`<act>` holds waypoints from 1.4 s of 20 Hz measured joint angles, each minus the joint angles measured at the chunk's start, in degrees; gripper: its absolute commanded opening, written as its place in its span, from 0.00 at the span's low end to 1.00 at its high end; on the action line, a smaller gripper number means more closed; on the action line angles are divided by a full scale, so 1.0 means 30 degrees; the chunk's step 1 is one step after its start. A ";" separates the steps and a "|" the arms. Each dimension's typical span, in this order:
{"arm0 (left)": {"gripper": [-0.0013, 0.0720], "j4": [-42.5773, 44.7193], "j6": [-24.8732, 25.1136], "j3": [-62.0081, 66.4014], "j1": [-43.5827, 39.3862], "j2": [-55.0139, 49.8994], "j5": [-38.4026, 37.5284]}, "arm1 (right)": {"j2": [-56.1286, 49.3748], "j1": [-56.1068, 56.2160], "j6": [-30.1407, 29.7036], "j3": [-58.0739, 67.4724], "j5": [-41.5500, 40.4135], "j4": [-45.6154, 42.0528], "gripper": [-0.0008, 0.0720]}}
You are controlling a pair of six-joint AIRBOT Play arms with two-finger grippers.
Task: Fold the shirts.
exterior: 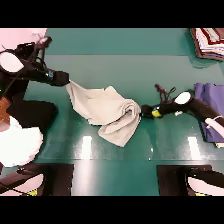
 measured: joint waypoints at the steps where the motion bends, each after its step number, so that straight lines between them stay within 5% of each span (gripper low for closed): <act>1: 0.05 0.0189 0.0000 0.0568 0.0000 0.0372 -0.0007 | 0.0452 -0.0277 0.0000 0.0831 0.0437 -0.0583 0.03; 8: 0.05 -0.0117 0.0007 0.7147 0.0000 0.4211 -0.0022 | 0.6295 -0.2929 0.0291 0.7766 0.2331 -0.3942 0.04; 17: 0.05 -0.1690 0.0007 1.4047 -0.0015 0.7031 0.0386 | 1.1759 -0.6003 0.0372 1.3245 0.3468 -0.4495 0.04; 28: 0.05 -0.0758 0.0000 0.9595 -0.0007 0.4299 -0.0313 | 0.8801 -0.7992 0.1158 1.2990 0.7715 -0.4357 0.04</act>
